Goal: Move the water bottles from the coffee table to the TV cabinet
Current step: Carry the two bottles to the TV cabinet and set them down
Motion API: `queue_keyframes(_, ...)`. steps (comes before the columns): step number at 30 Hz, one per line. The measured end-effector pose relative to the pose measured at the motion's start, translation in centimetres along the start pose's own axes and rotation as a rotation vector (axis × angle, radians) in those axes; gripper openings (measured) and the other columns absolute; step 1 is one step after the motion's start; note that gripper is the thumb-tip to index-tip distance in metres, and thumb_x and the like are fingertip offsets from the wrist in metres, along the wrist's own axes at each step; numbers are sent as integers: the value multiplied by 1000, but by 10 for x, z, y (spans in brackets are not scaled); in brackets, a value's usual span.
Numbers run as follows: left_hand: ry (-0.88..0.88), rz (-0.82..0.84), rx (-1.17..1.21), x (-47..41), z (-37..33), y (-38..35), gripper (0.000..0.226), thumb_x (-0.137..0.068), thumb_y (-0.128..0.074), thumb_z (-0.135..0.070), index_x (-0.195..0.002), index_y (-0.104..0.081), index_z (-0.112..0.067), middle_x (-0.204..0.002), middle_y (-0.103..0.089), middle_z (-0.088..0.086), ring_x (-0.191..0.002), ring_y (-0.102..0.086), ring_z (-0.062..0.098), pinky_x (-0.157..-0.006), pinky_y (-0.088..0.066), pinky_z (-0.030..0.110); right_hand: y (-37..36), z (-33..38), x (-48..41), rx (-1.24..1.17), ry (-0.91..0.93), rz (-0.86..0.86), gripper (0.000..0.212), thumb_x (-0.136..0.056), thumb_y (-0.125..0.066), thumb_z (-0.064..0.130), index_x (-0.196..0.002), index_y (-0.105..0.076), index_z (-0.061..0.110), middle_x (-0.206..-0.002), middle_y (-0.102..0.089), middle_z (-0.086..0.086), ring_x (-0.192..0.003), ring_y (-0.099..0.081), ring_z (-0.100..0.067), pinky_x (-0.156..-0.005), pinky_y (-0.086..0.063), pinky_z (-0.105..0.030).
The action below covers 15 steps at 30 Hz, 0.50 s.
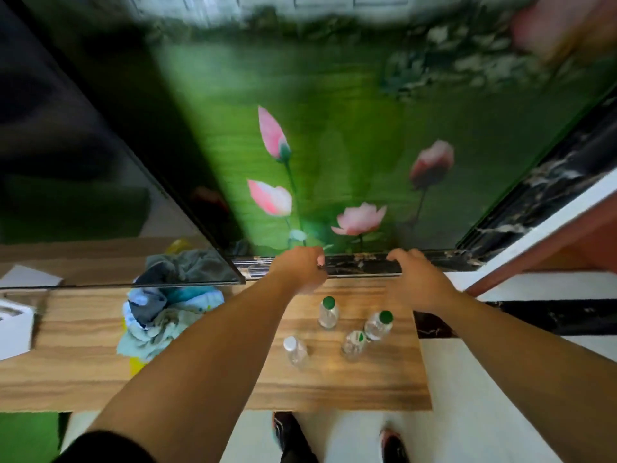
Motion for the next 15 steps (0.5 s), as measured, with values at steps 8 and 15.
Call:
queue_keyframes(8, 126, -126, 6, 81, -53, 14, 35, -82, -58, -33, -115, -56, -26, -116, -63, 4, -104, -58, 27, -82, -48, 34, 49, -18, 25, 71, 271, -39, 52, -82, -66, 32, -129, -46, 20, -119, -45, -10, -91, -60, -29, -86, -49, -39)
queue_keyframes(15, 301, -194, 9, 184, -56, 15, 28, -79, -56, -30, -106, -57, -26, -112, -63, 5, -103, -57, 27, -88, -48, 38, 34, 14, 53, 137, 496, 45, 51, -80, -67, 30, -126, -50, 17, -122, -54, -12, -104, -57, -29, -82, -46, -35)
Point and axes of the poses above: each hand's wrist, its own x-axis away from the middle knuckle, its own y-axis out of the back of the hand, z = x × y, the point moved 2 cm from there along -x, towards the middle knuckle
